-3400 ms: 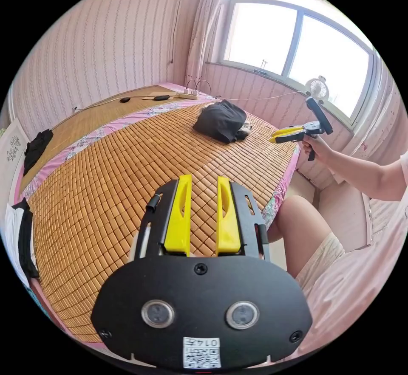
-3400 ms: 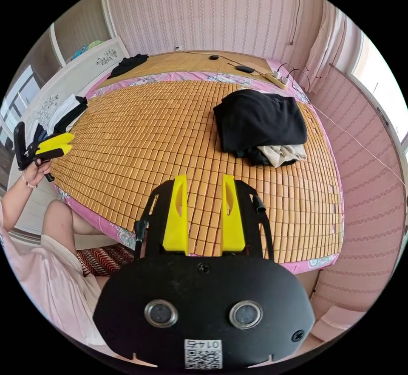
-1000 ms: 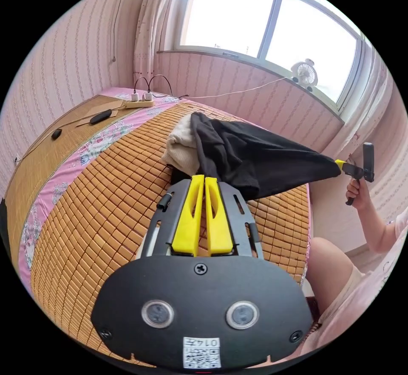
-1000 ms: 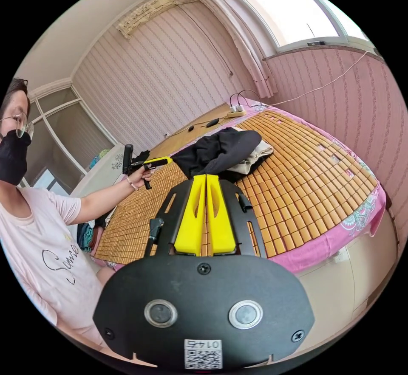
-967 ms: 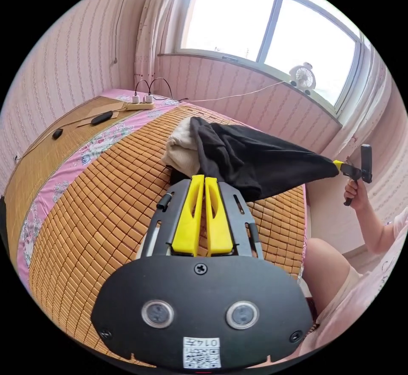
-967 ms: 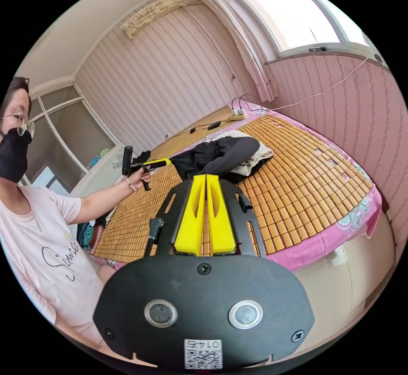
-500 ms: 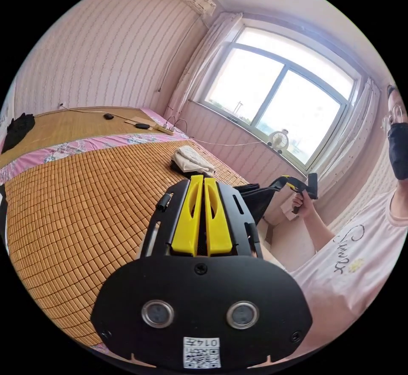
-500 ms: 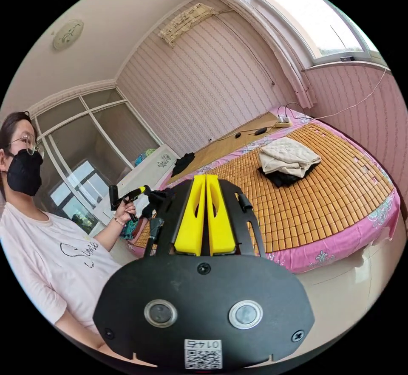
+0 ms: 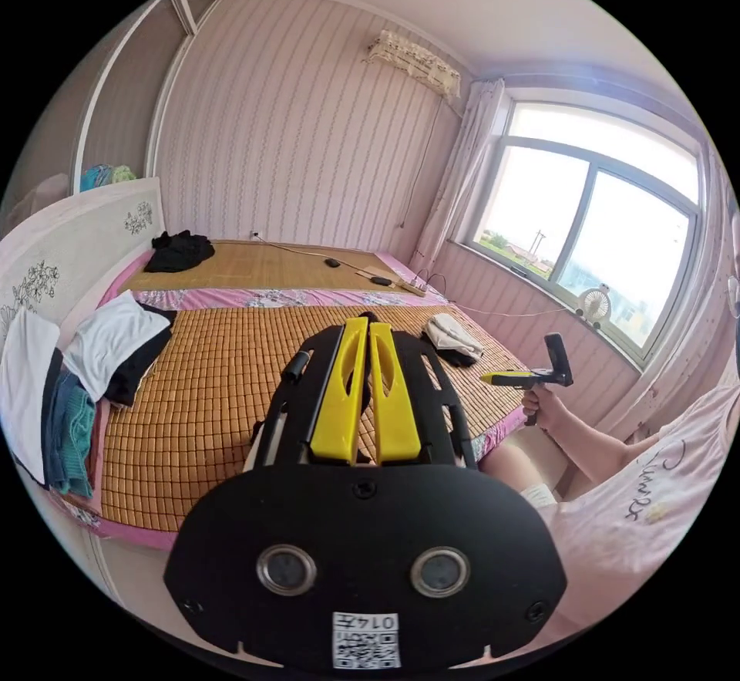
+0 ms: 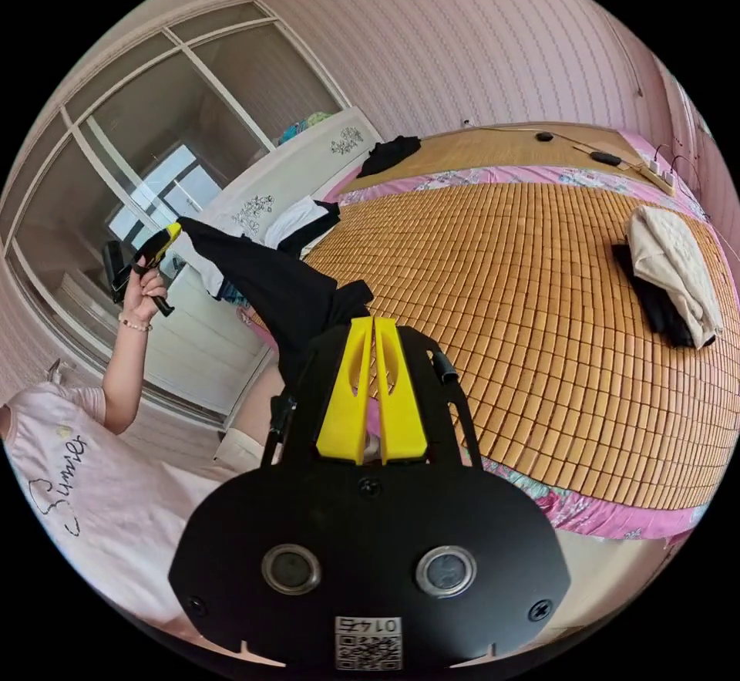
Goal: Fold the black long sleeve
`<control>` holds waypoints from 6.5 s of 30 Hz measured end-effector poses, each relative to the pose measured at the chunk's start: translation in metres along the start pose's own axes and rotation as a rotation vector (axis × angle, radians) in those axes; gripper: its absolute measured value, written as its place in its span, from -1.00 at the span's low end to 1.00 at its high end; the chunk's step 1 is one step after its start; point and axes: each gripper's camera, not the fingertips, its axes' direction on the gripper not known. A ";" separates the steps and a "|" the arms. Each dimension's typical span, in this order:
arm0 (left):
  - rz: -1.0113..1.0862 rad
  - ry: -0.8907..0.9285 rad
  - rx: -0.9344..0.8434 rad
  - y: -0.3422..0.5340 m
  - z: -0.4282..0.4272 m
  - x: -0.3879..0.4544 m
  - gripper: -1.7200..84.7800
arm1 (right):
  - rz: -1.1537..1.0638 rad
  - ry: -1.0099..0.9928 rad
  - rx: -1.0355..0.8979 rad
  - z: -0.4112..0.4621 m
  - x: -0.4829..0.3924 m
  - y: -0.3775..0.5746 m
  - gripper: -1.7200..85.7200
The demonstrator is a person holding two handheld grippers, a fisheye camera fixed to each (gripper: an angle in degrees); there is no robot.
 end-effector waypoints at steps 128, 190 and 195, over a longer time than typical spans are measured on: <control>-0.230 -0.214 -0.014 -0.098 -0.024 -0.093 -0.98 | -0.093 0.109 -0.013 -0.001 0.054 -0.287 -0.95; 0.001 0.137 -0.616 0.119 0.691 -0.073 -0.86 | 0.192 0.382 -0.317 0.257 0.308 -0.271 -0.85; -0.028 0.152 -0.707 0.134 0.747 -0.067 -0.89 | 0.246 0.350 -0.161 0.160 0.300 -0.228 -0.93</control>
